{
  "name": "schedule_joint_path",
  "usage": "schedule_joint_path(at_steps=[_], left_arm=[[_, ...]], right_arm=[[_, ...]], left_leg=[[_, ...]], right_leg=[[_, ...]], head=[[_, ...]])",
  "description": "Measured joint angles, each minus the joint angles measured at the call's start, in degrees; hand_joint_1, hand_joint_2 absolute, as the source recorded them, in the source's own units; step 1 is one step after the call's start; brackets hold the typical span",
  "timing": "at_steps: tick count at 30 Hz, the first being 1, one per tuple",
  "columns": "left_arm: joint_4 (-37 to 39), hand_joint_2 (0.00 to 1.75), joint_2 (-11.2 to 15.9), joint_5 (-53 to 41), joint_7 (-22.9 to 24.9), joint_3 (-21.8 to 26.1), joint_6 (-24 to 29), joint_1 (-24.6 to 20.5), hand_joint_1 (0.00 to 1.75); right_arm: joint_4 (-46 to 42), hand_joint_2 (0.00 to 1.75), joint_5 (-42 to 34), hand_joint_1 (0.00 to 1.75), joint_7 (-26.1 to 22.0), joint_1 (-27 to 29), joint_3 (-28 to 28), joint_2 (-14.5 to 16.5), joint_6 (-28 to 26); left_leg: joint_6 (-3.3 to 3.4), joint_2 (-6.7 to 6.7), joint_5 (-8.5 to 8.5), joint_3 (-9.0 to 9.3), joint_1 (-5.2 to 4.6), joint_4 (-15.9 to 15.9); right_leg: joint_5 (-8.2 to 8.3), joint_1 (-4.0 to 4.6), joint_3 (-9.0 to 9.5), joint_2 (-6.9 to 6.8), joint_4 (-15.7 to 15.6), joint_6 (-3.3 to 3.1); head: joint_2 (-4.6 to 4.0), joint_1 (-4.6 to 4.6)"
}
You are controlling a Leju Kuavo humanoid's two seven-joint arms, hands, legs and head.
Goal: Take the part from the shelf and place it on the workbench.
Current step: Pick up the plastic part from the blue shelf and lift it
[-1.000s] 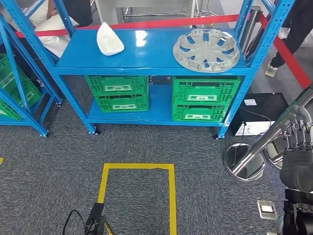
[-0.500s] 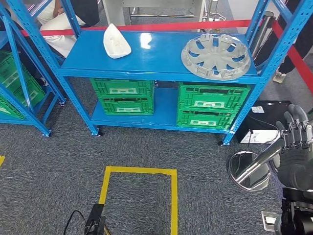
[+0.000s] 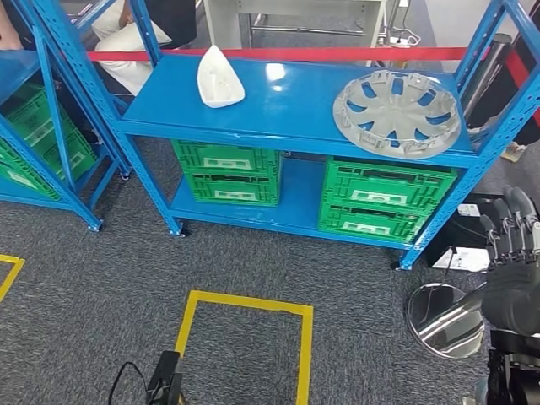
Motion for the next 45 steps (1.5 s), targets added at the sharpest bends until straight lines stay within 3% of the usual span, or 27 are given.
schedule_joint_path(at_steps=[2, 5, 6, 7, 9, 11, 12, 15, 17, 20, 21, 22, 23, 25, 26, 27, 30, 32, 33, 35, 36, 37, 38, 40, 41, 43, 45], left_arm=[[0.01, 0.0, 0.02, -0.01, -0.01, 0.0, -0.02, -0.03, 0.0], [0.02, 0.0, -0.04, 0.0, -0.02, 0.0, -0.04, -0.19, 0.0], [0.02, 0.0, -0.04, 0.02, -0.02, 0.0, -0.04, -0.13, 0.0], [0.02, 0.0, -0.03, 0.03, -0.02, 0.0, -0.04, -0.03, 0.0], [0.02, 0.0, 0.05, 0.06, -0.02, 0.0, -0.04, 0.12, 0.0], [0.02, 0.0, 0.11, 0.07, -0.02, 0.0, -0.04, 0.03, 0.0], [0.02, 0.0, 0.1, 0.07, -0.02, 0.0, -0.04, -0.03, 0.0], [0.02, 0.0, 0.03, 0.09, -0.02, 0.0, -0.04, 0.04, 0.0], [0.02, 0.0, 0.02, 0.11, -0.02, 0.0, -0.04, 0.1, 0.0], [0.02, 0.0, 0.04, 0.15, -0.02, 0.0, -0.04, 0.05, 0.0], [0.02, 0.0, 0.03, 0.16, -0.02, 0.0, -0.04, 0.07, 0.0], [0.02, 0.0, 0.01, 0.16, -0.02, 0.0, -0.04, 0.13, 0.0], [0.02, 0.0, 0.0, 0.16, -0.02, 0.0, -0.04, 0.19, 0.0], [0.02, 0.0, -0.08, 0.16, -0.02, 0.0, -0.04, 0.25, 0.0], [0.02, 0.0, -0.12, 0.16, -0.02, 0.0, -0.04, 0.2, 0.0], [0.02, 0.0, -0.19, 0.17, -0.02, 0.0, -0.04, 0.14, 0.0], [0.02, 0.0, -0.2, 0.32, -0.05, 0.01, -0.06, 0.09, 0.0], [0.03, 0.0, -0.19, 0.53, -0.26, 0.02, -0.07, 0.21, 0.0], [0.04, 0.0, -0.18, 0.69, -0.4, 0.02, -0.09, 0.26, 0.0], [0.04, 0.0, -0.23, 0.91, -0.65, 0.02, -0.23, 0.37, 0.0], [0.04, 0.0, -0.21, 1.0, -0.72, 0.02, -0.32, 0.49, 0.0], [0.04, 0.0, -0.19, 1.02, -0.76, 0.02, -0.39, 0.65, 0.0], [0.05, 0.0, -0.15, 1.01, -0.78, 0.02, -0.44, 0.79, 0.0], [0.08, 0.0, -0.09, 0.88, -0.78, 0.02, -0.46, 0.93, 0.0], [0.08, 0.0, -0.09, 0.76, -0.78, 0.02, -0.46, 0.91, 0.0], [0.08, 0.0, -0.16, 0.37, -0.65, 0.02, -0.46, 0.79, 0.0], [0.08, 0.0, -0.21, -0.08, -0.29, 0.02, -0.46, 0.67, 0.0]], right_arm=[[-0.11, 0.0, 0.08, 0.0, 0.02, -0.03, -0.01, 0.01, -0.02], [-0.15, 0.0, 0.15, 0.0, 0.23, 0.05, -0.01, 0.02, -0.02], [-0.14, 0.0, 0.18, 0.0, 0.3, 0.11, 0.0, 0.02, -0.02], [-0.14, 0.0, 0.22, 0.0, 0.34, 0.17, 0.01, 0.03, -0.02], [-0.14, 0.0, 0.31, 0.0, 0.4, 0.25, 0.01, 0.06, -0.06], [-0.16, 0.0, 0.4, 0.0, 0.47, 0.24, -0.03, 0.08, -0.14], [-0.17, 0.0, 0.43, 0.0, 0.49, 0.23, -0.05, 0.08, -0.18], [-0.28, 0.0, 0.45, 0.0, 0.5, 0.23, -0.06, 0.11, -0.26], [-0.39, 0.0, 0.48, 0.0, 0.5, 0.2, -0.12, 0.15, -0.34], [-0.43, 0.0, 0.5, 0.0, 0.51, 0.25, -0.2, 0.15, -0.44], [-0.43, 0.0, 0.5, 0.0, 0.51, 0.33, -0.18, 0.15, -0.45], [-0.43, 0.0, 0.5, 0.0, 0.51, 0.39, -0.16, 0.15, -0.45], [-0.43, 0.0, 0.5, 0.0, 0.51, 0.43, -0.15, 0.15, -0.46], [-0.43, 0.0, 0.5, 0.0, 0.51, 0.44, -0.18, 0.15, -0.46], [-0.44, 0.0, 0.51, 0.0, 0.52, 0.42, -0.19, 0.15, -0.47], [-0.47, 0.0, 0.59, 0.0, 0.56, 0.41, -0.21, 0.15, -0.49], [-0.59, 0.0, 1.21, 0.0, 0.87, 0.41, -0.23, 0.15, -0.69], [-0.67, 0.0, 1.84, 0.0, 1.23, 0.34, -0.19, 0.15, -0.79], [-0.7, 0.0, 2.23, 0.0, 1.5, 0.3, -0.15, 0.15, -0.88], [-0.73, 0.0, 3.04, 0.0, 2.06, 0.28, -0.05, 0.15, -1.31], [-0.73, 0.0, 3.37, 0.0, 2.34, 0.33, -0.02, 0.15, -1.65], [-0.73, 0.0, 3.65, 0.0, 2.54, 0.4, 0.0, 0.15, -1.99], [-0.74, 0.0, 3.84, 0.0, 2.68, 0.46, -0.01, 0.15, -2.3], [-0.85, 0.0, 4.09, 0.0, 2.82, 0.61, -0.05, 0.15, -2.75], [-0.99, 0.0, 4.15, 0.0, 2.86, 0.67, -0.12, 0.14, -2.9], [-1.44, 0.0, 4.34, 0.0, 2.95, 0.85, -0.36, 0.13, -3.31], [-2.12, 0.0, 4.67, 0.0, 3.13, 1.36, -0.69, 0.06, -3.89]], left_leg=[[-0.77, 1.47, -1.81, -1.94, 0.01, 4.31], [-1.61, 2.8, -5.34, -9.24, 0.43, 15.61], [-1.71, 2.88, -5.06, -10.88, 0.54, 17.22], [-1.74, 2.92, -3.65, -11.38, 0.62, 16.63], [-1.53, 3.09, 1.52, -9.12, 0.71, 9.49], [-1.04, 3.38, 4.44, -6.28, 0.49, 2.58], [-0.72, 3.46, 4.6, -5.64, 0.37, 1.04], [0.39, 3.25, 3.81, -5.16, 0.3, 0.4], [1.11, 3.13, 3.51, -4.4, 0.43, 0.01], [1.85, 2.9, 2.8, -3.36, 0.22, -0.16], [1.96, 2.79, 2.51, -3.01, 0.07, -0.15], [2.01, 2.65, 2.18, -2.54, -0.07, -0.15], [2.02, 2.5, 1.8, -1.93, -0.21, -0.16], [1.89, 2.23, 0.98, -0.68, -0.48, -0.19], [1.75, 2.1, 0.66, -0.33, -0.57, -0.16], [1.57, 2.03, 0.46, -0.23, -0.58, -0.18], [0.87, 2.0, 0.15, -0.25, -0.48, -0.3], [0.13, 2.25, -1.01, -1.06, -0.52, 1.86], [-0.27, 2.42, -2.27, -2.6, -0.42, 4.8], [-0.9, 2.71, -4.96, -7.55, -0.03, 12.89], [-1.1, 2.83, -5.42, -9.75, 0.17, 15.89], [-1.23, 2.92, -4.69, -10.95, 0.36, 16.77], [-1.32, 2.98, -2.83, -10.95, 0.52, 15.29], [-1.45, 3.13, 2.28, -8.3, 0.77, 7.55], [-1.35, 3.16, 3.91, -6.9, 0.76, 4.0], [-0.74, 3.16, 4.54, -5.55, 0.65, 0.77], [0.17, 3.06, 4.05, -5.37, 0.56, 0.61]], right_leg=[[-0.27, -0.25, 0.89, -0.62, -0.51, -0.69], [-0.97, -0.23, 1.59, -1.5, -0.7, -1.15], [-1.24, -0.23, 1.84, -1.64, -0.7, -1.13], [-1.54, -0.25, 2.18, -1.72, -0.7, -1.08], [-2.27, -0.3, 3.13, -1.82, -0.71, -0.8], [-3.03, -0.08, 3.74, -1.92, -0.75, -0.24], [-3.32, 0.08, 3.86, -1.96, -0.84, 0.07], [-3.9, 0.14, 4.34, -2.01, -1.25, 0.98], [-5.48, 0.03, 3.35, -1.88, 1.53, 1.44], [-9.83, 0.08, -3.32, -1.67, 13.66, 1.47], [-10.14, 0.1, -5.37, -1.65, 16.52, 1.37], [-9.15, 0.14, -6.34, -1.62, 17.0, 1.17], [-6.86, 0.27, -6.08, -1.59, 14.91, 0.84], [-1.43, 0.69, -3.43, -1.41, 6.84, -0.11], [0.09, 0.91, -2.03, -1.32, 3.29, -0.49], [0.59, 1.07, -1.13, -1.24, 1.28, -0.73], [0.22, 1.0, -0.16, -1.18, -0.09, -1.01], [0.24, 0.52, 0.68, -1.25, -0.92, -1.27], [0.18, 0.33, 1.11, -1.35, -1.23, -1.37], [-0.21, 0.28, 1.53, -1.56, -1.36, -1.53], [-0.46, 0.25, 1.75, -1.59, -1.35, -1.52], [-0.77, 0.18, 2.09, -1.58, -1.35, -1.45], [-1.12, 0.07, 2.54, -1.55, -1.35, -1.33], [-1.99, -0.13, 3.56, -1.52, -1.34, -0.86], [-2.45, -0.08, 3.87, -1.48, -1.29, -0.54], [-3.11, 0.13, 4.15, -1.43, -1.39, 0.09], [-3.53, 0.11, 4.52, -1.43, -1.68, 0.67]], head=[[0.0, -0.42], [0.0, -0.87], [0.0, -0.89], [0.0, -0.92], [0.0, -1.11], [0.0, -1.29], [0.0, -1.23], [0.0, -0.85], [0.0, -0.6], [0.0, -0.17], [0.0, -0.13], [0.0, -0.11], [0.0, -0.1], [-0.01, -0.07], [-0.01, -0.04], [-0.01, -0.01], [-0.01, 0.1], [-0.01, -0.02], [-0.01, -0.14], [0.0, -0.43], [0.0, -0.46], [0.0, -0.5], [0.0, -0.52], [0.0, -0.57], [0.0, -0.63], [0.0, -0.53], [0.0, -0.36]])
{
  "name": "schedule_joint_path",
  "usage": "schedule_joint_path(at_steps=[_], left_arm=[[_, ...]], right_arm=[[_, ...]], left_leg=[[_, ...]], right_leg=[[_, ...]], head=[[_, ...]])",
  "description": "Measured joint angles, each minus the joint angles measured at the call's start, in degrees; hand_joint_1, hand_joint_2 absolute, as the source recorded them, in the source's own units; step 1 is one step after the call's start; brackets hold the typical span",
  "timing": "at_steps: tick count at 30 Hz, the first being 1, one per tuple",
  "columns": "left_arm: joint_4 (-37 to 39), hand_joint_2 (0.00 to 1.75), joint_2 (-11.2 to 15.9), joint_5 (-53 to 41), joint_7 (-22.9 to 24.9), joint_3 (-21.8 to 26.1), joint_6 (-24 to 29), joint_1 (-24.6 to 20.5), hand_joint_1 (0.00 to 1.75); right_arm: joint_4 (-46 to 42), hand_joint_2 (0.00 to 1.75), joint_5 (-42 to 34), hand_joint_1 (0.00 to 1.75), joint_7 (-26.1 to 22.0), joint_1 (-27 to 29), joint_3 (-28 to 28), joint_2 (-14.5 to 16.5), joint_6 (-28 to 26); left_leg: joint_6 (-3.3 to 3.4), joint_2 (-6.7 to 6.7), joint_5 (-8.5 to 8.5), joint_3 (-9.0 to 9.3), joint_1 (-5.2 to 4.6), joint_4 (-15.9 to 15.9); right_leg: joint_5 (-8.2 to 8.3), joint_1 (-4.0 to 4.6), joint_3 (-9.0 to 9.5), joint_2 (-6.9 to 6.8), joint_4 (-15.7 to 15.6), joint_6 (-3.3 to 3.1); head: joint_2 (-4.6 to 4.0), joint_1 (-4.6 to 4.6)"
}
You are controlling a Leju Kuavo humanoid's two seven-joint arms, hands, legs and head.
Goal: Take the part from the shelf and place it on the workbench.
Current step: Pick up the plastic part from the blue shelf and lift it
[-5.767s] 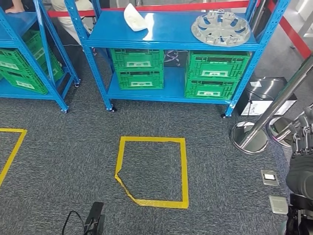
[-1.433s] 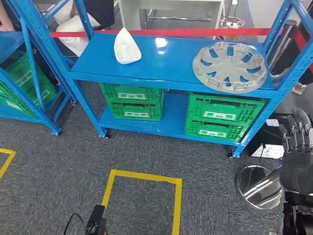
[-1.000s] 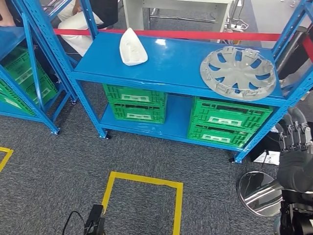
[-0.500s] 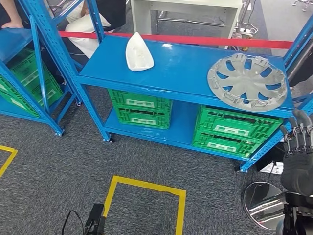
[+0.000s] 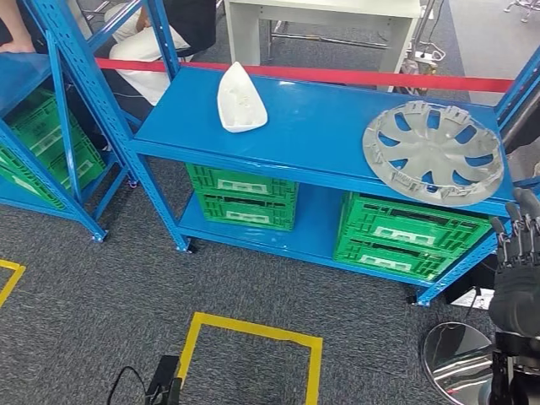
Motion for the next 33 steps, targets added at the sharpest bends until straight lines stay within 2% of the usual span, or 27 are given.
schedule_joint_path(at_steps=[2, 3, 5, 6, 7, 8, 9, 10, 11, 12, 13, 16, 17, 18, 19, 21, 22, 23, 24, 25, 26, 27, 28, 31, 33], left_arm=[[0.0, 0.0, -0.01, -0.28, 0.29, -0.01, 0.0, -0.08, 0.0], [0.0, 0.0, -0.01, -0.34, 0.35, -0.02, 0.0, -0.16, 0.0], [0.0, 0.0, -0.03, -0.37, 0.35, -0.02, 0.0, -0.28, 0.0], [0.0, 0.0, -0.04, -0.37, 0.34, -0.02, 0.0, -0.32, 0.0], [0.0, 0.0, -0.05, -0.37, 0.33, -0.02, 0.0, -0.32, 0.0], [0.0, 0.0, -0.06, -0.37, 0.32, -0.02, 0.0, -0.32, 0.0], [0.0, 0.0, -0.06, -0.37, 0.31, -0.02, 0.0, -0.33, 0.0], [0.0, 0.0, -0.09, -0.37, 0.3, -0.02, 0.0, -0.34, 0.0], [0.0, 0.0, -0.15, -0.4, 0.29, -0.02, -0.02, -0.42, 0.0], [0.0, 0.0, -0.2, -0.44, 0.28, -0.02, -0.03, -0.52, 0.0], [0.0, 0.0, -0.26, -0.49, 0.27, -0.02, -0.05, -0.62, 0.0], [0.0, 0.0, -0.19, -0.68, 0.29, -0.02, -0.12, -0.85, 0.0], [0.0, 0.0, -0.14, -0.74, 0.31, -0.02, -0.13, -0.91, 0.0], [0.0, 0.0, -0.08, -0.77, 0.32, -0.02, -0.13, -0.99, 0.0], [0.0, 0.0, -0.05, -0.76, 0.33, -0.02, -0.13, -1.04, 0.0], [0.0, 0.0, -0.04, -0.64, 0.34, -0.02, -0.13, -1.04, 0.0], [0.0, 0.0, -0.02, -0.56, 0.33, -0.02, -0.13, -0.93, 0.0], [0.0, 0.0, 0.02, -0.47, 0.31, -0.02, -0.13, -0.81, 0.0], [0.0, 0.0, 0.07, -0.41, 0.29, -0.02, -0.13, -0.71, 0.0], [0.0, 0.0, 0.14, -0.37, 0.25, -0.02, -0.13, -0.66, 0.0], [0.0, 0.0, 0.19, -0.35, 0.21, -0.02, -0.13, -0.68, 0.0], [0.0, 0.0, 0.22, -0.35, 0.16, -0.02, -0.13, -0.73, 0.0], [0.0, 0.0, 0.22, -0.36, 0.12, -0.02, -0.13, -0.78, 0.0], [0.0, 0.0, 0.2, -0.36, 0.11, -0.02, -0.14, -0.82, 0.0], [0.0, 0.0, 0.24, -0.35, 0.11, -0.02, -0.15, -0.78, 0.0]], right_arm=[[-0.77, 0.0, 0.33, 0.0, 0.23, 0.61, -0.42, -0.1, -0.49], [-1.1, 0.0, 0.44, 0.0, 0.34, 0.84, -0.64, -0.16, -0.63], [-1.57, 0.0, 0.55, 0.0, 0.53, 1.27, -0.91, -0.25, -0.76], [-1.69, 0.0, 0.56, 0.0, 0.6, 1.49, -0.95, -0.28, -0.76], [-1.79, 0.0, 0.56, 0.0, 0.66, 1.68, -0.97, -0.28, -0.76], [-1.87, 0.0, 0.56, 0.0, 0.69, 1.81, -1.02, -0.28, -0.76], [-1.98, 0.0, 0.56, 0.0, 0.71, 1.88, -1.1, -0.28, -0.76], [-2.14, 0.0, 0.56, 0.0, 0.73, 1.9, -1.19, -0.29, -0.76], [-2.3, 0.0, 0.58, 0.0, 0.76, 1.92, -1.28, -0.31, -0.76], [-2.5, 0.0, 0.61, 0.0, 0.83, 1.93, -1.35, -0.34, -0.76], [-2.68, 0.0, 0.64, 0.0, 0.91, 1.96, -1.4, -0.41, -0.76], [-3.23, 0.0, 0.8, 0.0, 1.23, 2.08, -1.52, -0.57, -0.87], [-3.44, 0.0, 0.86, 0.0, 1.29, 2.1, -1.58, -0.58, -0.93], [-3.63, 0.0, 0.92, 0.0, 1.32, 2.13, -1.63, -0.59, -0.98], [-3.75, 0.0, 0.97, 0.0, 1.34, 2.16, -1.64, -0.59, -0.99], [-3.84, 0.0, 1.02, 0.0, 1.42, 2.24, -1.62, -0.59, -1.0], [-3.84, 0.0, 1.02, 0.0, 1.45, 2.28, -1.6, -0.59, -1.0], [-3.84, 0.0, 1.02, 0.0, 1.47, 2.3, -1.58, -0.59, -1.0], [-3.84, 0.0, 1.02, 0.0, 1.48, 2.31, -1.55, -0.59, -1.0], [-3.84, 0.0, 1.02, 0.0, 1.48, 2.3, -1.53, -0.59, -1.01], [-3.84, 0.0, 1.04, 0.0, 1.48, 2.29, -1.51, -0.59, -1.01], [-3.85, 0.0, 1.06, 0.0, 1.48, 2.26, -1.51, -0.59, -1.01], [-3.89, 0.0, 1.12, 0.0, 1.49, 2.23, -1.51, -0.59, -1.01], [-4.16, 0.0, 1.49, 0.0, 1.51, 2.2, -1.52, -0.59, -1.03], [-4.32, 0.0, 1.68, 0.0, 1.51, 2.18, -1.58, -0.6, -1.07]], left_leg=[[0.79, -0.03, -0.35, 0.46, 0.05, -0.26], [1.15, -0.03, -0.54, 0.78, 0.11, -0.38], [1.65, -0.04, -1.08, 1.36, -0.09, -0.39], [1.78, -0.06, -1.39, 1.73, -0.21, -0.38], [1.83, -0.1, -1.74, 2.21, -0.34, -0.38], [1.85, -0.17, -2.13, 2.8, -0.46, -0.38], [1.84, -0.24, -2.54, 3.48, -0.57, -0.39], [1.81, -0.31, -2.95, 4.09, -0.64, -0.45], [1.67, -0.38, -3.33, 4.58, -0.78, -0.44], [1.5, -0.44, -3.62, 4.83, -0.83, -0.42], [1.27, -0.48, -3.79, 4.9, -0.84, -0.47], [0.42, -0.4, -4.19, 5.13, -0.88, -0.56], [0.04, -0.32, -4.76, 4.88, -0.88, 0.34], [-0.36, -0.25, -5.8, 3.89, -0.84, 2.53], [-0.74, -0.18, -7.14, 2.09, -0.62, 5.89], [-1.37, -0.12, -9.44, -2.94, -0.23, 13.72], [-1.58, -0.1, -9.26, -4.76, -0.05, 15.81], [-1.72, -0.08, -7.95, -5.53, 0.09, 15.73], [-1.77, -0.05, -5.62, -5.07, 0.22, 13.3], [-1.76, 0.01, -2.76, -3.64, 0.31, 9.15], [-1.65, 0.06, -0.81, -2.01, 0.27, 5.16], [-1.39, 0.09, 0.43, -0.69, 0.18, 2.03], [-1.07, 0.09, 0.8, 0.1, 0.05, 0.28], [0.12, 0.01, 0.16, 0.48, -0.2, -0.32], [0.83, 0.0, -0.1, 0.96, -0.06, -0.7]], right_leg=[[-1.25, -0.14, -0.6, -0.03, 1.83, 0.52], [-2.62, -0.17, -1.94, -0.01, 4.68, 0.68], [-5.89, -0.14, -6.62, 0.0, 13.33, 0.8], [-6.73, -0.12, -8.95, 0.01, 17.03, 0.77], [-6.38, -0.08, -10.46, 0.01, 18.82, 0.65], [-4.71, 0.01, -10.85, 0.01, 18.16, 0.4], [-2.07, 0.17, -10.17, 0.01, 15.28, 0.03], [0.86, 0.41, -8.91, 0.04, 11.09, -0.46], [2.98, 0.67, -7.55, 0.06, 7.25, -0.93], [4.05, 0.91, -6.48, 0.07, 4.26, -1.26], [4.29, 1.12, -5.89, 0.1, 2.62, -1.48], [3.83, 0.96, -4.74, 0.24, 1.3, -1.8], [3.87, 0.71, -4.13, 0.23, 0.82, -1.96], [3.92, 0.46, -3.49, 0.17, 0.35, -2.1], [3.87, 0.39, -3.16, 0.07, 0.09, -2.22], [3.48, 0.35, -2.77, -0.05, 0.01, -2.4], [3.2, 0.34, -2.51, -0.03, 0.01, -2.41], [2.87, 0.31, -2.15, 0.02, 0.02, -2.36], [2.5, 0.28, -1.65, 0.08, 0.02, -2.26], [2.07, 0.25, -1.07, 0.13, 0.02, -2.11], [1.63, 0.3, -0.62, 0.12, 0.01, -1.88], [1.2, 0.37, -0.31, 0.13, 0.03, -1.59], [0.85, 0.45, -0.14, 0.13, 0.03, -1.29], [0.17, 0.38, 0.18, 0.14, -0.15, -0.37], [-1.35, 0.24, -0.78, 0.11, 2.28, 0.2]], head=[[0.0, 0.13], [0.0, 0.23], [0.0, 0.42], [0.0, 0.45], [0.0, 0.46], [0.0, 0.46], [0.0, 0.47], [0.0, 0.48], [0.0, 0.47], [0.0, 0.51], [0.0, 0.54], [-0.01, 0.57], [-0.01, 0.43], [-0.01, 0.27], [-0.01, 0.12], [0.0, -0.08], [0.0, -0.13], [0.0, -0.17], [0.0, -0.22], [0.0, -0.26], [-0.01, -0.26], [-0.01, -0.25], [-0.01, -0.2], [0.0, -0.01], [0.0, 0.15]])
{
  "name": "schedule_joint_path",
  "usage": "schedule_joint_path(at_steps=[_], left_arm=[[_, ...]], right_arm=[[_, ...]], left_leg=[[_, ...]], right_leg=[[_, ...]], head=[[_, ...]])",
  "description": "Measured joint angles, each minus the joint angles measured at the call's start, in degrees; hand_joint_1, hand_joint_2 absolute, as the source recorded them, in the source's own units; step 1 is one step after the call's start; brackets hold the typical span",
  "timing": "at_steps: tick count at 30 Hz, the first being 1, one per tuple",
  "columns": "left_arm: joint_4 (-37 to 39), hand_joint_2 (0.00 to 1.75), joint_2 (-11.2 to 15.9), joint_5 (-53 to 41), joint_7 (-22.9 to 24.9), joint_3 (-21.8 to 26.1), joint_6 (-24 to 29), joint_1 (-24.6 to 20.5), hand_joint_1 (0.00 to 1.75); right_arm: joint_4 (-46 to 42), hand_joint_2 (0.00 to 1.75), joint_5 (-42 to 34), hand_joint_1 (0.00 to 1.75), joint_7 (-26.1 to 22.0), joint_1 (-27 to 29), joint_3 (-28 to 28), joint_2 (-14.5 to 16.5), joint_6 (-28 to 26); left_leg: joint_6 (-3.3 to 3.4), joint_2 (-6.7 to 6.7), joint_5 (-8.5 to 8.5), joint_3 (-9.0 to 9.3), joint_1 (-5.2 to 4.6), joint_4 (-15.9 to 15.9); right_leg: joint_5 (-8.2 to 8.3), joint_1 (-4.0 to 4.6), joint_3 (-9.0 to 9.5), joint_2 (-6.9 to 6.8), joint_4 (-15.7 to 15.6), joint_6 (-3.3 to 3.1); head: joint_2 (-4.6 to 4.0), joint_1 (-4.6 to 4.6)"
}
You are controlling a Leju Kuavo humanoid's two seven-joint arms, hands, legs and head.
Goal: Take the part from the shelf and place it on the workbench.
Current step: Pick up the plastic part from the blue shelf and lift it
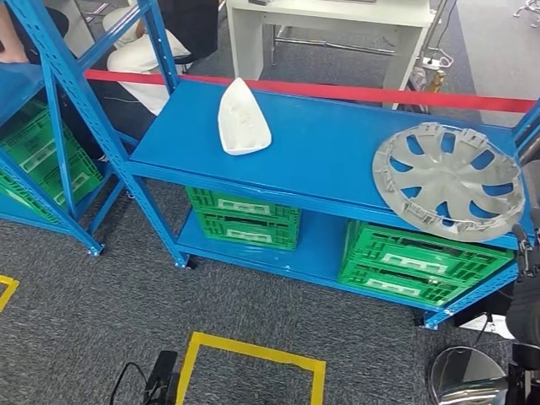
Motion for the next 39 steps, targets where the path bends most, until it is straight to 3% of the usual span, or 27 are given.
schedule_joint_path(at_steps=[1, 3, 4, 5, 6, 8, 10, 12, 15, 16, 18, 19, 20, 21, 22, 24, 25, 26, 30, 32, 34, 35, 36, 37, 39], left_arm=[[0.0, 0.0, 0.01, 0.01, 0.0, 0.0, 0.0, 0.0, 0.0], [0.0, 0.0, 0.01, 0.01, -0.01, 0.0, -0.03, 0.03, 0.0], [0.0, 0.0, -0.01, 0.03, -0.01, 0.0, -0.05, 0.07, 0.0], [0.0, 0.0, -0.01, 0.04, -0.01, 0.0, -0.08, 0.13, 0.0], [0.0, 0.0, -0.03, 0.06, -0.01, 0.0, -0.09, 0.17, 0.0], [0.0, 0.0, -0.08, 0.09, -0.01, 0.0, -0.09, 0.23, 0.0], [0.0, 0.0, -0.15, 0.2, -0.02, 0.0, -0.09, 0.15, 0.0], [0.0, 0.0, -0.2, 0.33, -0.03, 0.0, -0.08, 0.09, 0.0], [0.0, 0.0, -0.17, 0.42, -0.03, 0.0, -0.04, 0.1, 0.0], [0.0, 0.0, -0.17, 0.42, -0.03, 0.0, -0.03, 0.08, 0.0], [0.0, 0.0, -0.22, 0.43, -0.04, 0.0, -0.02, 0.07, 0.0], [0.0, 0.0, -0.25, 0.44, -0.05, 0.0, -0.02, 0.12, 0.0], [0.0, 0.0, -0.26, 0.46, -0.07, 0.0, -0.02, 0.21, 0.0], [0.0, 0.0, -0.26, 0.48, -0.1, 0.0, -0.02, 0.31, 0.0], [0.0, 0.0, -0.25, 0.5, -0.14, 0.0, -0.02, 0.39, 0.0], [0.01, 0.0, -0.15, 0.52, -0.21, 0.0, -0.02, 0.44, 0.0], [0.01, 0.0, -0.13, 0.53, -0.23, 0.0, -0.02, 0.4, 0.0], [0.01, 0.0, -0.11, 0.53, -0.25, 0.0, -0.02, 0.37, 0.0], [0.01, 0.0, -0.27, 0.63, -0.26, 0.0, -0.02, 0.43, 0.0], [0.01, 0.0, -0.29, 0.69, -0.25, 0.0, -0.01, 0.44, 0.0], [0.01, 0.0, -0.27, 0.7, -0.22, 0.0, 0.0, 0.47, 0.0], [0.01, 0.0, -0.29, 0.71, -0.2, 0.0, 0.0, 0.51, 0.0], [0.01, 0.0, -0.31, 0.73, -0.19, 0.0, 0.0, 0.57, 0.0], [0.01, 0.0, -0.36, 0.77, -0.17, 0.0, 0.0, 0.64, 0.0], [0.01, 0.0, -0.43, 0.83, -0.16, 0.0, 0.0, 0.68, 0.0]], right_arm=[[-0.03, 0.0, 0.04, 0.0, 0.02, 0.0, -0.03, -0.01, -0.02], [-0.02, 0.0, 0.08, 0.0, 0.06, 0.05, -0.05, -0.03, -0.02], [0.0, 0.0, 0.08, 0.0, 0.1, 0.09, -0.04, -0.03, -0.02], [0.02, 0.0, 0.08, 0.0, 0.12, 0.12, -0.03, -0.03, -0.02], [0.03, 0.0, 0.08, 0.0, 0.13, 0.11, -0.03, -0.03, -0.02], [0.05, 0.0, 0.08, 0.0, 0.14, 0.09, -0.04, -0.03, -0.02], [0.08, 0.0, 0.08, 0.0, 0.14, 0.03, -0.03, -0.03, -0.02], [0.13, 0.0, 0.08, 0.0, 0.13, -0.05, -0.02, -0.03, -0.03], [0.14, 0.0, 0.08, 0.0, 0.1, -0.26, -0.01, -0.03, -0.04], [0.14, 0.0, 0.08, 0.0, 0.09, -0.39, 0.01, -0.03, -0.04], [0.15, 0.0, 0.08, 0.0, 0.1, -0.57, 0.09, -0.03, -0.03], [0.16, 0.0, 0.08, 0.0, 0.14, -0.62, 0.13, -0.03, -0.03], [0.16, 0.0, 0.07, 0.0, 0.2, -0.62, 0.18, -0.03, -0.03], [0.16, 0.0, 0.07, 0.0, 0.27, -0.62, 0.2, -0.03, -0.07], [0.16, 0.0, 0.03, 0.0, 0.37, -0.62, 0.21, -0.03, -0.17], [0.16, 0.0, -0.04, 0.0, 0.61, -0.63, 0.21, -0.03, -0.45], [0.16, 0.0, -0.08, 0.0, 0.73, -0.64, 0.22, -0.04, -0.57], [0.16, 0.0, -0.08, 0.0, 0.81, -0.65, 0.23, -0.04, -0.66], [0.13, 0.0, 0.34, 0.0, 1.32, -0.42, 0.09, -0.17, -1.8], [0.14, 0.0, 0.78, 0.0, 1.68, -0.13, -0.08, -0.24, -2.41], [0.15, 0.0, 0.93, 0.0, 1.9, 0.27, -0.14, -0.27, -2.66], [0.16, 0.0, 0.93, 0.0, 1.97, 0.51, -0.15, -0.27, -2.74], [0.16, 0.0, 0.93, 0.0, 1.99, 0.69, -0.16, -0.28, -2.78], [0.16, 0.0, 0.94, 0.0, 2.0, 0.79, -0.19, -0.28, -2.8], [0.17, 0.0, 0.97, 0.0, 2.0, 0.82, -0.23, -0.29, -2.8]], left_leg=[[0.3, 0.01, -0.14, 0.29, 0.1, -0.16], [0.68, 0.0, -0.57, 0.73, 0.03, -0.16], [0.74, -0.03, -0.82, 1.03, -0.01, -0.15], [0.74, -0.08, -1.14, 1.45, -0.04, -0.14], [0.68, -0.15, -1.49, 1.98, -0.05, -0.13], [0.4, -0.3, -2.25, 3.11, -0.05, -0.15], [-0.09, -0.43, -2.8, 3.61, -0.21, -0.04], [-0.64, -0.47, -2.93, 3.57, -0.31, -0.07], [-1.54, -0.31, -3.92, 3.19, -0.28, 1.24], [-1.84, -0.25, -5.1, 1.98, -0.25, 3.75], [-2.33, -0.13, -8.15, -2.71, -0.11, 11.95], [-2.45, -0.12, -9.04, -5.1, -0.08, 15.61], [-2.49, -0.11, -8.9, -6.66, -0.06, 17.48], [-2.41, -0.11, -7.55, -6.95, -0.06, 16.84], [-2.21, -0.1, -5.21, -5.98, -0.08, 13.76], [-1.55, -0.06, -0.6, -2.48, -0.21, 5.13], [-1.24, -0.04, 0.61, -1.19, -0.35, 1.99], [-0.97, -0.02, 0.94, -0.56, -0.47, 0.43], [0.04, 0.0, 0.5, 0.29, -0.3, -0.67], [0.57, 0.01, 0.23, 0.96, -0.07, -0.99], [0.8, 0.0, -0.19, 1.38, -0.06, -0.99], [0.78, -0.02, -0.43, 1.65, -0.05, -0.98], [0.7, -0.05, -0.7, 2.0, -0.02, -0.97], [0.57, -0.08, -0.99, 2.45, 0.02, -0.97], [0.09, -0.16, -1.67, 3.34, -0.03, -0.87]], right_leg=[[-1.48, -0.05, -1.52, -0.01, 3.15, 0.23], [-4.63, -0.05, -6.27, -0.02, 11.78, 0.5], [-5.15, -0.06, -8.37, -0.02, 14.97, 0.56], [-4.39, -0.06, -9.55, -0.02, 16.02, 0.53], [-2.45, -0.05, -9.6, -0.02, 14.7, 0.43], [3.08, -0.03, -7.16, 0.0, 7.08, 0.0], [5.62, 0.2, -4.71, 0.04, 0.97, -0.45], [5.34, 0.48, -3.97, 0.15, -0.55, -0.86], [5.38, 0.14, -3.24, 0.2, -1.46, -1.61], [5.38, 0.02, -2.93, 0.12, -1.74, -1.86], [5.18, 0.05, -2.66, -0.09, -1.89, -2.31], [5.04, 0.08, -2.57, -0.14, -1.88, -2.45], [4.86, 0.11, -2.41, -0.14, -1.88, -2.53], [4.65, 0.13, -2.16, -0.09, -1.88, -2.55], [4.39, 0.14, -1.79, -0.02, -1.88, -2.5], [3.8, 0.22, -1.13, 0.08, -1.87, -2.23], [3.52, 0.35, -0.95, 0.12, -1.85, -2.02], [3.29, 0.42, -0.89, 0.14, -1.87, -1.78], [1.92, 0.45, -0.95, 0.17, -0.83, -0.59], [-1.02, 0.25, -3.63, 0.15, 5.16, -0.07], [-4.22, 0.11, -8.21, 0.15, 13.67, 0.32], [-4.46, 0.05, -9.81, 0.14, 16.03, 0.45], [-3.4, -0.01, -10.27, 0.13, 15.98, 0.52], [-1.23, -0.08, -9.52, 0.11, 13.48, 0.54], [3.63, -0.21, -6.18, 0.1, 5.05, 0.48]], head=[[0.0, 0.11], [0.0, 0.28], [0.0, 0.29], [0.0, 0.29], [0.0, 0.3], [0.0, 0.35], [0.0, 0.42], [0.0, 0.42], [-0.01, 0.27], [-0.01, 0.17], [0.0, -0.02], [0.0, -0.06], [0.0, -0.08], [0.0, -0.11], [0.0, -0.15], [0.0, -0.19], [0.0, -0.18], [0.0, -0.17], [0.0, -0.03], [0.0, 0.23], [0.0, 0.39], [-0.01, 0.4], [-0.01, 0.4], [-0.01, 0.4], [0.0, 0.43]])
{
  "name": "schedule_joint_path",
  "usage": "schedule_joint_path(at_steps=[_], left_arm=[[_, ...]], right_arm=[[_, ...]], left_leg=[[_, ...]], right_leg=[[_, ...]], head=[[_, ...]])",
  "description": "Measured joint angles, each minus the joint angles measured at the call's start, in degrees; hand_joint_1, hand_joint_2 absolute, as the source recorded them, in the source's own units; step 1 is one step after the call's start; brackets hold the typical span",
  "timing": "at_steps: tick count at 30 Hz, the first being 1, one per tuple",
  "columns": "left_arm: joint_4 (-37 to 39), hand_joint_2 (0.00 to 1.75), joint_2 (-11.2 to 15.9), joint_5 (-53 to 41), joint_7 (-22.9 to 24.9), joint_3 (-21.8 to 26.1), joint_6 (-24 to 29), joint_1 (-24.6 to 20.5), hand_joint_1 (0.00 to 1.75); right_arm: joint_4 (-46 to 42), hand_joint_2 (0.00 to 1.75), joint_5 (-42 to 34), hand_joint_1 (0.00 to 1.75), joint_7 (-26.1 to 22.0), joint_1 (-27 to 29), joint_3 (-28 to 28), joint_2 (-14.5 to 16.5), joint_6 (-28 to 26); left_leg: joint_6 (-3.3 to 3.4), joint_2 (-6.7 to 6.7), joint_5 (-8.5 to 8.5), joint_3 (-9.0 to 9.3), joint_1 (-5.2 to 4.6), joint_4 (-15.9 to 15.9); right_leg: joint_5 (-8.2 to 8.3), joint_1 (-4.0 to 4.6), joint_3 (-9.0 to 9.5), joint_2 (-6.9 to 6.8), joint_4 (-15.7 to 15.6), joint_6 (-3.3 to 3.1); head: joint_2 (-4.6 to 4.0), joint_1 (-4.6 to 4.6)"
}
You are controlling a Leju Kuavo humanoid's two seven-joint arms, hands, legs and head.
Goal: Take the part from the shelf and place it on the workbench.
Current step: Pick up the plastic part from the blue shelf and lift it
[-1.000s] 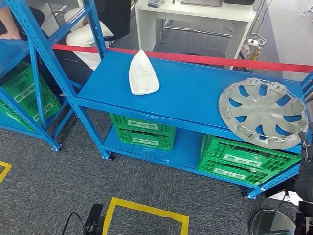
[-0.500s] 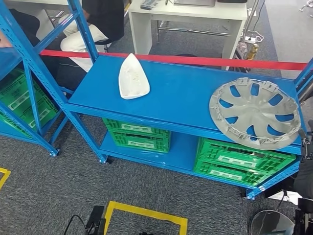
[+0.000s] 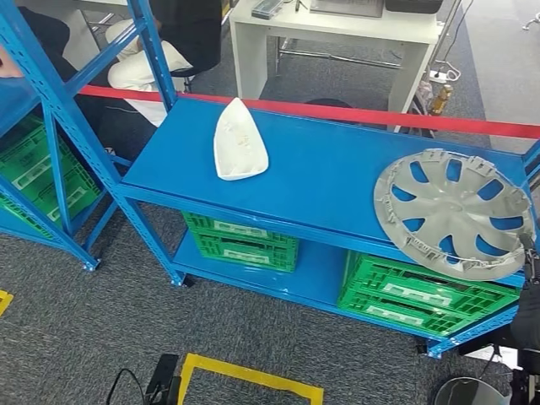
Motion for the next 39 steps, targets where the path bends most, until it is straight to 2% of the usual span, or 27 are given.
schedule_joint_path(at_steps=[1, 2, 5, 7, 8, 10, 11, 12, 13, 15, 16, 17, 18, 21, 25, 31, 39], left_arm=[[0.01, 0.0, -0.02, 0.01, 0.0, 0.0, 0.0, -0.04, 0.0], [0.01, 0.0, -0.01, 0.01, 0.0, 0.0, 0.0, -0.07, 0.0], [0.01, 0.0, 0.03, 0.02, -0.01, 0.0, 0.0, -0.12, 0.0], [0.01, 0.0, 0.07, 0.03, -0.04, 0.0, 0.0, -0.16, 0.0], [0.01, 0.0, 0.08, 0.03, -0.08, 0.0, 0.0, -0.17, 0.0], [0.01, 0.0, 0.04, 0.04, -0.19, 0.0, -0.01, -0.17, 0.0], [0.01, 0.0, 0.03, 0.07, -0.23, 0.0, -0.02, -0.15, 0.0], [0.01, 0.0, 0.03, 0.11, -0.27, 0.0, -0.02, -0.12, 0.0], [0.01, 0.0, 0.03, 0.16, -0.28, 0.0, -0.01, -0.09, 0.0], [0.01, 0.0, 0.13, 0.21, -0.31, 0.0, -0.01, -0.08, 0.0], [0.01, 0.0, 0.19, 0.21, -0.34, 0.0, -0.01, -0.13, 0.0], [0.01, 0.0, 0.21, 0.21, -0.38, 0.0, -0.02, -0.2, 0.0], [0.01, 0.0, 0.2, 0.21, -0.41, 0.0, -0.01, -0.25, 0.0], [0.01, 0.0, 0.07, 0.21, -0.44, 0.0, -0.01, -0.26, 0.0], [0.01, 0.0, 0.13, 0.23, -0.44, 0.0, 0.0, -0.25, 0.0], [0.01, 0.0, 0.06, 0.77, -0.48, 0.0, 0.05, -0.18, 0.0], [0.01, 0.0, 0.04, 1.04, -0.55, 0.0, 0.72, -0.03, 0.0]], right_arm=[[0.01, 0.0, 0.04, 0.0, 0.01, 0.01, -0.03, 0.0, -0.02], [0.03, 0.44, 0.12, 0.0, 0.03, 0.09, -0.05, -0.01, -0.05], [0.03, 1.75, 0.5, 0.0, 0.16, 0.39, -0.25, -0.01, -0.3], [-0.02, 1.75, 0.98, 0.0, 0.26, 0.42, -0.42, -0.01, -0.48], [-0.03, 1.75, 1.38, 0.0, 0.41, 0.44, -0.44, -0.01, -0.61], [-0.03, 1.75, 2.33, 0.0, 0.98, 0.58, -0.45, -0.01, -1.02], [-0.03, 1.75, 2.79, 0.0, 1.32, 0.69, -0.45, -0.01, -1.21], [-0.03, 1.75, 3.13, 0.0, 1.59, 0.79, -0.45, -0.01, -1.36], [-0.03, 1.75, 3.36, 0.0, 1.78, 0.88, -0.45, -0.01, -1.45], [-0.04, 1.75, 3.61, 0.0, 1.97, 0.97, -0.46, -0.01, -1.55], [-0.04, 1.75, 3.69, 0.0, 2.01, 0.99, -0.46, -0.01, -1.59], [-0.04, 1.75, 3.76, 0.0, 2.04, 0.99, -0.47, -0.01, -1.61], [-0.04, 1.75, 3.81, 0.0, 2.06, 1.0, -0.48, -0.01, -1.64], [-0.04, 1.75, 3.86, 0.0, 2.09, 1.04, -0.51, -0.01, -1.7], [-0.04, 1.75, 4.05, 0.0, 2.37, 1.04, -0.51, -0.01, -1.89], [-0.04, 1.75, 4.15, 0.0, 3.38, 1.02, -0.54, -0.01, -1.98], [-0.04, 1.75, 5.14, 0.0, 4.91, 0.96, -0.65, -0.01, -2.03]], left_leg=[[-0.29, -0.04, -0.29, 0.22, -0.1, 0.12], [-0.59, -0.08, -0.49, 0.29, -0.18, 0.22], [-1.42, -0.05, -0.79, 0.26, -0.11, 0.41], [-2.02, 0.05, -2.34, -0.88, 0.05, 3.23], [-2.27, 0.1, -3.88, -2.54, 0.12, 6.55], [-2.57, 0.11, -7.09, -7.36, 0.15, 14.97], [-2.59, 0.12, -7.63, -9.27, 0.15, 17.81], [-2.5, 0.12, -6.92, -10.08, 0.15, 18.36], [-2.29, 0.12, -5.03, -9.6, 0.12, 16.36], [-1.53, 0.12, -0.21, -6.08, -0.11, 7.74], [-1.15, 0.14, 1.35, -4.45, -0.3, 3.98], [-1.0, 0.15, 2.16, -3.42, -0.39, 1.58], [-1.08, 0.15, 2.23, -3.01, -0.46, 0.62], [-1.37, 0.12, 2.13, -2.93, -0.54, 0.54], [-0.94, 0.11, 2.02, -2.95, -0.65, 0.59], [-0.68, 0.11, 1.94, -2.94, -0.68, 0.66], [-0.61, 0.11, 2.01, -2.9, -0.6, 0.64]], right_leg=[[1.3, 0.01, 1.47, 0.04, -3.34, -0.2], [1.8, 0.06, 2.36, 0.09, -5.34, -0.45], [1.56, 0.24, 2.97, 0.25, -6.28, -1.49], [1.56, 0.12, 3.44, 0.21, -6.67, -2.12], [1.51, 0.08, 3.65, 0.13, -6.8, -2.37], [1.32, 0.18, 3.78, -0.01, -6.83, -2.74], [1.19, 0.25, 3.87, -0.02, -6.82, -2.86], [1.03, 0.32, 4.03, 0.03, -6.82, -2.93], [0.84, 0.38, 4.29, 0.12, -6.82, -2.93], [0.38, 0.49, 4.94, 0.27, -6.84, -2.78], [0.11, 0.61, 5.18, 0.33, -6.83, -2.61], [-0.22, 0.8, 5.29, 0.35, -6.74, -2.55], [-0.48, 0.93, 5.31, 0.35, -6.66, -2.7], [-0.7, 0.95, 5.44, 0.28, -6.72, -3.03], [-0.56, 0.88, 5.69, 0.26, -7.2, -2.48], [-0.5, 0.86, 5.77, 0.27, -7.36, -2.05], [-0.48, 0.88, 5.81, 0.26, -7.36, -2.0]], head=[[0.0, 0.02], [0.0, 0.01], [0.0, -0.08], [0.0, -0.21], [0.0, -0.32], [0.0, -0.46], [0.0, -0.49], [0.0, -0.5], [0.0, -0.51], [0.0, -0.53], [0.0, -0.53], [0.0, -0.51], [0.0, -0.45], [0.0, -0.3], [0.0, -0.3], [0.0, -0.29], [0.0, -0.29]])
